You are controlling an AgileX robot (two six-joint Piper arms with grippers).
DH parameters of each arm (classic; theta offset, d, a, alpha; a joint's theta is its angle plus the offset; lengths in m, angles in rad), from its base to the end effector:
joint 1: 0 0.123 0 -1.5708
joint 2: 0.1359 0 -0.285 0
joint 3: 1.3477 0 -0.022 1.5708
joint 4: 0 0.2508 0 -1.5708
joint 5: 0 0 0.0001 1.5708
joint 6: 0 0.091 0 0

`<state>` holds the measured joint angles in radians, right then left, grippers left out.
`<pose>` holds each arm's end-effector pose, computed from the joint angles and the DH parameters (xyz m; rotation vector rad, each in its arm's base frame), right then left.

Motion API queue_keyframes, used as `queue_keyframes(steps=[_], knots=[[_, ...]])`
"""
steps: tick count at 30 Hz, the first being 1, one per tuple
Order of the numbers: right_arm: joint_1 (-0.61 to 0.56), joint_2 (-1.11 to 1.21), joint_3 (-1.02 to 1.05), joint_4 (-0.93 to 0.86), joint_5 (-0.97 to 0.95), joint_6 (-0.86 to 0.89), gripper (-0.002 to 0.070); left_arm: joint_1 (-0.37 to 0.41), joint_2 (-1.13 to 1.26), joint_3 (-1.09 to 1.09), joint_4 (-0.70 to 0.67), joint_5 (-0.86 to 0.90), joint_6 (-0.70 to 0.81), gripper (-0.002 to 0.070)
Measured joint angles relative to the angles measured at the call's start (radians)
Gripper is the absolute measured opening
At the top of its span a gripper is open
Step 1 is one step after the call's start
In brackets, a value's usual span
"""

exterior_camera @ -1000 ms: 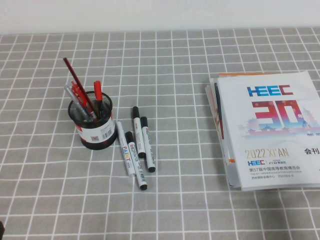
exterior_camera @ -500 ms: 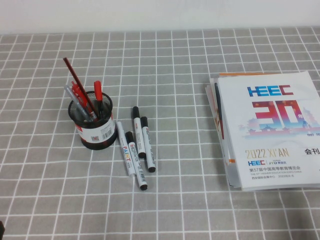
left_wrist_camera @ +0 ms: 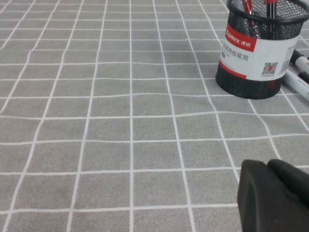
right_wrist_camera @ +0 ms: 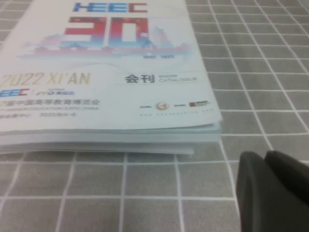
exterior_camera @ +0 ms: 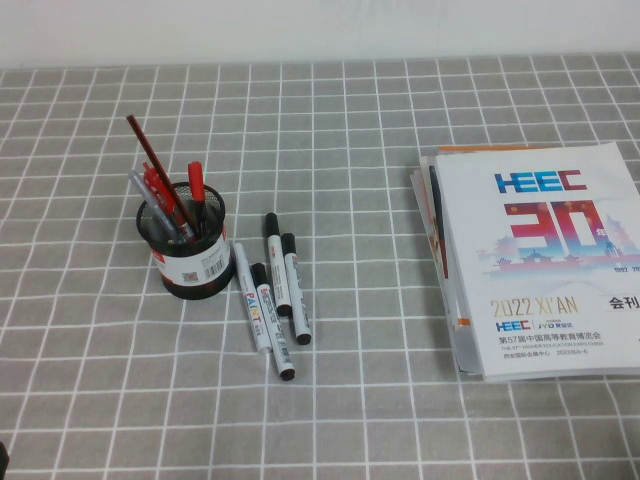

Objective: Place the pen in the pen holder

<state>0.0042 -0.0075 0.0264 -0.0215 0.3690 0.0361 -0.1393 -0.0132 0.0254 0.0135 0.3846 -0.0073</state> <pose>0.0529 -0.0005 0.1715 0.0164 1.8713 0.0067 0.0518 -0.0068 0.1708 0.1323 1.8766 -0.0873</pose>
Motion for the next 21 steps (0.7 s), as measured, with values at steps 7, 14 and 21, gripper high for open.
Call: queue_keyframes(steps=[7, 14, 21], knots=[[0.021, 0.000, 0.000, 0.022, 0.002, 0.000, -0.0013, 0.000, 0.000, 0.000, 0.000, 0.000, 0.000, -0.0006], [0.035, 0.000, 0.000, 0.022, 0.007, -0.002, -0.0013, 0.000, 0.000, 0.000, 0.000, 0.000, 0.000, -0.0006], [0.035, 0.000, 0.000, 0.022, 0.009, -0.002, -0.0012, 0.000, 0.000, 0.000, 0.000, 0.000, 0.000, -0.0006]])
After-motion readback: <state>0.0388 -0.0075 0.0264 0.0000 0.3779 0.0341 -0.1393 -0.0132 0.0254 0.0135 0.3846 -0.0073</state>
